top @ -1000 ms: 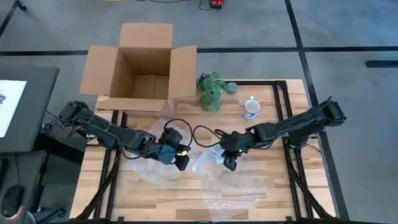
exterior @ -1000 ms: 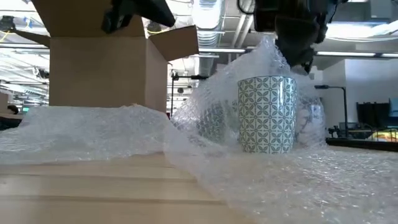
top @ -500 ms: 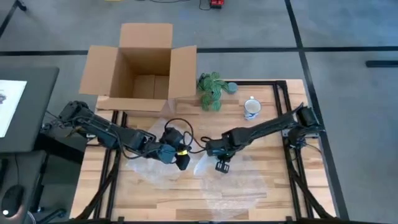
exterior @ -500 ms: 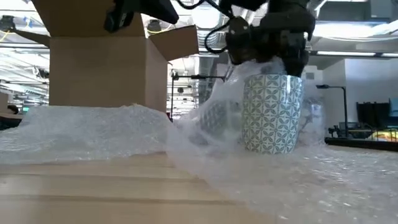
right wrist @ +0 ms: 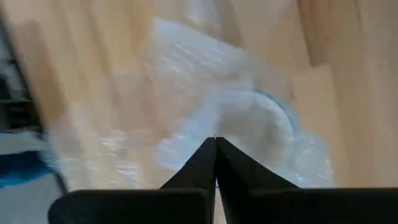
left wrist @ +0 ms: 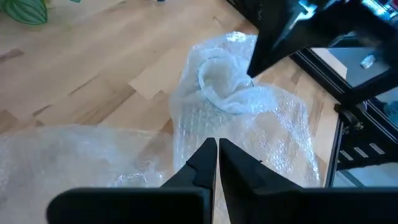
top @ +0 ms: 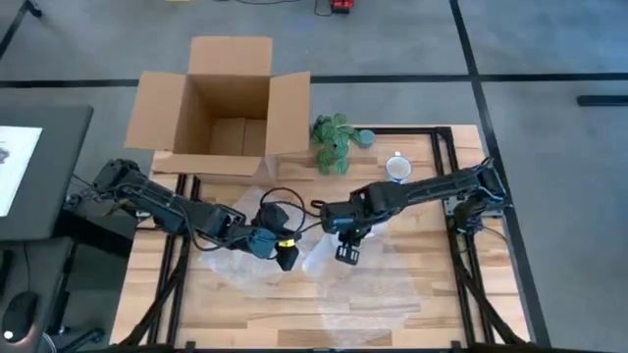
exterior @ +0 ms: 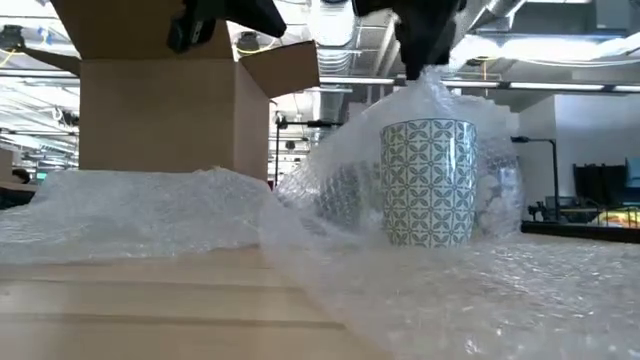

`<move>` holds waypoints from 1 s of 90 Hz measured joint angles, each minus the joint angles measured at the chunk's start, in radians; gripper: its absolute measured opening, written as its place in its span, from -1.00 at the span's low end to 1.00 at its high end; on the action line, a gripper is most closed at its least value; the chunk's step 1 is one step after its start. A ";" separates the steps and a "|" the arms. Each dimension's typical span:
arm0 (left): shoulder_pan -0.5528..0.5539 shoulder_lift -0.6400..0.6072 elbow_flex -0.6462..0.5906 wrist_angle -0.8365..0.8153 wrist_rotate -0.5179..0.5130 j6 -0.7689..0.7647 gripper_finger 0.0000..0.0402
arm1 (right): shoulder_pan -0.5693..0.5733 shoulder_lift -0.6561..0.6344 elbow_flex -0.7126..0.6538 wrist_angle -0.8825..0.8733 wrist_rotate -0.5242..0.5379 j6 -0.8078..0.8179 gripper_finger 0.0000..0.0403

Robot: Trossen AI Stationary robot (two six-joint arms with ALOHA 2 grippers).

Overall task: Wrap mug
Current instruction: Wrap the green mug with the bubble wrap

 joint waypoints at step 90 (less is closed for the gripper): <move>-0.049 -0.002 0.009 -0.121 0.031 -0.106 -1.00 | -0.033 -0.019 -0.117 0.118 0.045 -0.027 -1.00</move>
